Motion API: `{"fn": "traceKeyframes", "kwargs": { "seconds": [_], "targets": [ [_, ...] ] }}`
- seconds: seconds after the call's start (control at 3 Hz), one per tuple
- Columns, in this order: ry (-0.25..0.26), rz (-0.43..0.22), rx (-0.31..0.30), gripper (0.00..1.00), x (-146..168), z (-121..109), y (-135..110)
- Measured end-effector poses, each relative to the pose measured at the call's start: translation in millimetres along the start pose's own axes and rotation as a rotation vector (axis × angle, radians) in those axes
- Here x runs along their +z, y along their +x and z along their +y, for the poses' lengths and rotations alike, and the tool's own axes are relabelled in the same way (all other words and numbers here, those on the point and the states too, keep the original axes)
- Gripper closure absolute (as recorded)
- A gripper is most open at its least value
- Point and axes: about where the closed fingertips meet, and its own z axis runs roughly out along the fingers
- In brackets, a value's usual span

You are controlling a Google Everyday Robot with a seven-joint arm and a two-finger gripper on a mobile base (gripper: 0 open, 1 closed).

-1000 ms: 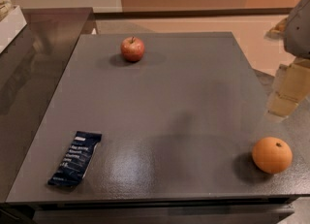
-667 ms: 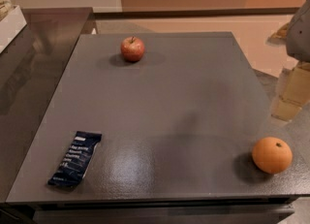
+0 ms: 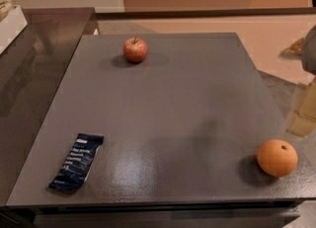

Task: Move orange near rxbar blueberry

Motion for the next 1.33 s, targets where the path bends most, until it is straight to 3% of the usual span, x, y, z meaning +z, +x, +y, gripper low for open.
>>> {"fn": "traceKeyframes", "kwargs": {
  "seconds": [0.67,1.33],
  "targets": [
    [-0.047,-0.023,0.012,0.0,12,17,16],
    [-0.151,-0.109,-0.093,0.0,49,89,13]
  ]
}}
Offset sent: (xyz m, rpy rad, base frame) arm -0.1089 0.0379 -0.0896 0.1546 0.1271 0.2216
